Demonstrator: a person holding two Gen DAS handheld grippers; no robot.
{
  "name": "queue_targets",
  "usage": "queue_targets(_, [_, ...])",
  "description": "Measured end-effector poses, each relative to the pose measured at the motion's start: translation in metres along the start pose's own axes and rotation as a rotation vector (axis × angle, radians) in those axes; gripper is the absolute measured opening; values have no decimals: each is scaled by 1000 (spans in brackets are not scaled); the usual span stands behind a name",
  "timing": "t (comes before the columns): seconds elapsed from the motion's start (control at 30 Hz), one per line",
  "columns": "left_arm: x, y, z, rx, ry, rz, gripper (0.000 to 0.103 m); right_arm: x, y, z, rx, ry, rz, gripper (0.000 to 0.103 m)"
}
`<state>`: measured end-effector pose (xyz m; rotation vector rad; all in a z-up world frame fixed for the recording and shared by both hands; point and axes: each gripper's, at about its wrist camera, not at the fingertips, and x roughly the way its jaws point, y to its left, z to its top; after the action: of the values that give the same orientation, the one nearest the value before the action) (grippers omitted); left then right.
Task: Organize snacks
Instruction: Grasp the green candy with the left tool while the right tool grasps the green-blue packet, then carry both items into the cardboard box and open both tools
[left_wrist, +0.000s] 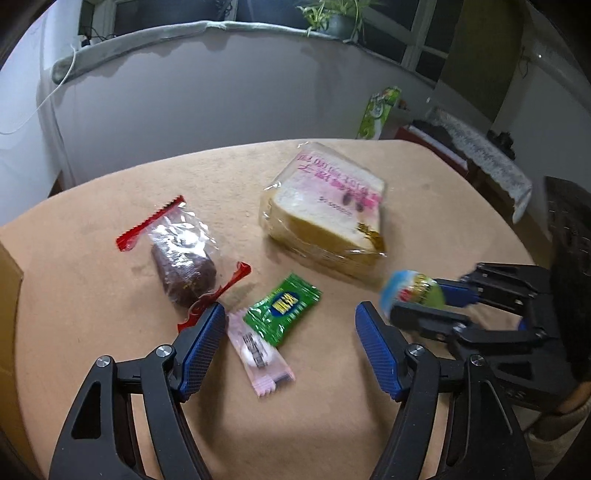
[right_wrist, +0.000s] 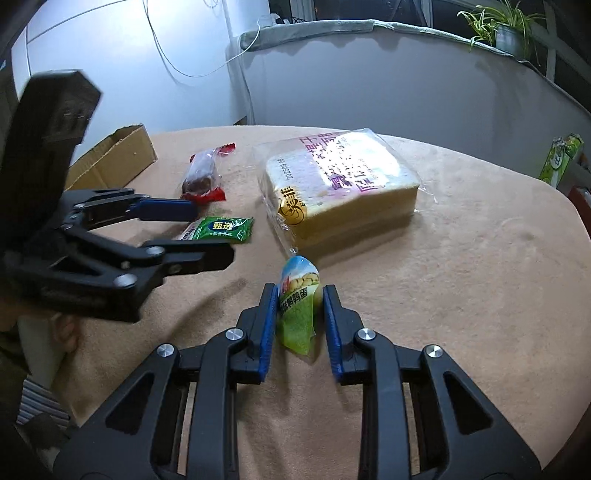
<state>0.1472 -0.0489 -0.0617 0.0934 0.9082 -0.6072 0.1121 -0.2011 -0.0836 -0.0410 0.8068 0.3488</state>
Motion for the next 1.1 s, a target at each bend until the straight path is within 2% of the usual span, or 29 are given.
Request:
queue_targets(0.07, [5, -5, 2, 22, 11, 1, 72, -1, 0, -1, 1, -2, 1, 25])
queue_targets(0.17, [12, -9, 6, 55, 18, 20, 57, -1, -2, -1, 12, -7, 8, 25])
queue_targets(0.23, [16, -12, 9, 79, 22, 45, 39, -2, -4, -2, 19, -10, 11, 25])
queue_targets(0.33, [14, -8, 8, 97, 19, 58, 22, -4, -7, -3, 33, -17, 14, 25])
queue_targets(0.57, [6, -5, 5, 95, -6, 45, 21, -10, -10, -5, 47, -42, 5, 25])
queue_targets(0.9, [-53, 12, -15, -30, -193, 33, 21, -27, -14, -5, 74, -122, -23, 25])
queue_targets(1.1, [-100, 21, -43, -58, -284, 116, 21, -49, -4, -11, 79, -183, -51, 25])
